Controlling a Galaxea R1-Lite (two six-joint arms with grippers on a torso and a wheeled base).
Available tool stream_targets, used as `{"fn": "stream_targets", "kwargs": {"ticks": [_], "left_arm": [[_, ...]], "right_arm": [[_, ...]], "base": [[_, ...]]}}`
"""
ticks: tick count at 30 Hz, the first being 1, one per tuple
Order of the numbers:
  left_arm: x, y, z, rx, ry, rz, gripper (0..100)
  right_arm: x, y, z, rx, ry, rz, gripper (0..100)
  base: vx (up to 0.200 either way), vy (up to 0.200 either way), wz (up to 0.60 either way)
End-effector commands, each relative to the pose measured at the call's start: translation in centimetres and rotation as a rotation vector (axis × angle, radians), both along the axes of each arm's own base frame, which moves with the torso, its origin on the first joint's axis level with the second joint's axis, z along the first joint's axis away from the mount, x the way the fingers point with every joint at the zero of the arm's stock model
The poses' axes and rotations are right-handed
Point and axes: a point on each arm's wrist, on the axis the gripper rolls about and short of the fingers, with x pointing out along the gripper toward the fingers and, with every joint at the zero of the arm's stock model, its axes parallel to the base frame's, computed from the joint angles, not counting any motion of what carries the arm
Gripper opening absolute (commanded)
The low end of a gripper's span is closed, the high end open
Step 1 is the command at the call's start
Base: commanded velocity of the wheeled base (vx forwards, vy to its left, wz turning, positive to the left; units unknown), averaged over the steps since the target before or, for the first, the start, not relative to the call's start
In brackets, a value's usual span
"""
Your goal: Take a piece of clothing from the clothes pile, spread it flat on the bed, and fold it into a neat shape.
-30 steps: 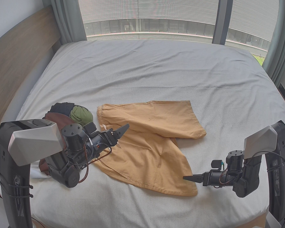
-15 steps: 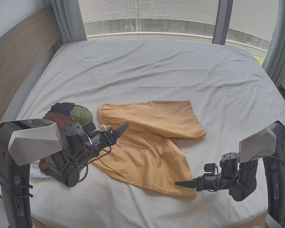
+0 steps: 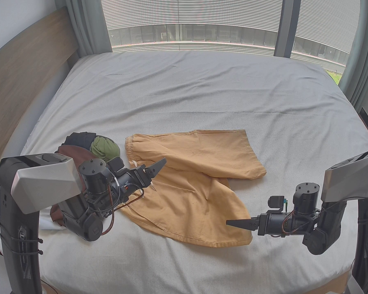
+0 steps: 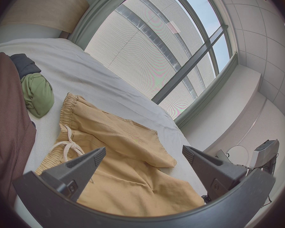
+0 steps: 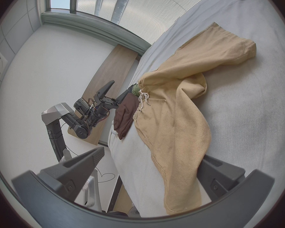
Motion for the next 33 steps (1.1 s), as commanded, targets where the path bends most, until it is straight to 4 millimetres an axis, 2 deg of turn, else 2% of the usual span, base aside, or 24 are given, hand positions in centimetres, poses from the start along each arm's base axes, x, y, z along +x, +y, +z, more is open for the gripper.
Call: {"fn": "stream_targets", "kwargs": {"ticks": [1,10,18,22,25,28,33], "left_arm": [[0.0,0.0,-0.1,0.0,0.001,0.002,100],[0.1,0.0,0.0,-0.002,-0.001,0.002,100],[0.2,0.1,0.3,-0.005,-0.01,0.003,100],[0.4,0.2,0.4,-0.009,-0.017,0.008,100],[0.4,0.2,0.4,-0.01,-0.018,0.009,100],[0.5,0.4,0.4,-0.01,-0.018,0.014,100],[0.5,0.5,0.4,-0.01,-0.019,0.016,100]], "right_arm": [[-0.1,0.4,1.2,0.015,-0.036,0.015,100],[-0.3,1.7,2.4,0.034,-0.077,0.053,100],[0.6,4.1,3.0,0.086,-0.091,0.092,100],[2.8,6.1,2.0,0.12,-0.103,0.102,100],[3.6,7.5,1.3,0.135,-0.099,0.111,100],[4.1,8.9,0.4,0.144,-0.084,0.109,100],[4.2,10.0,-1.0,0.141,-0.071,0.129,100]], "base": [[0.0,0.0,0.0],[0.0,0.0,0.0],[0.0,0.0,0.0],[0.0,0.0,0.0],[0.0,0.0,0.0],[0.0,0.0,0.0],[0.0,0.0,0.0]]}}
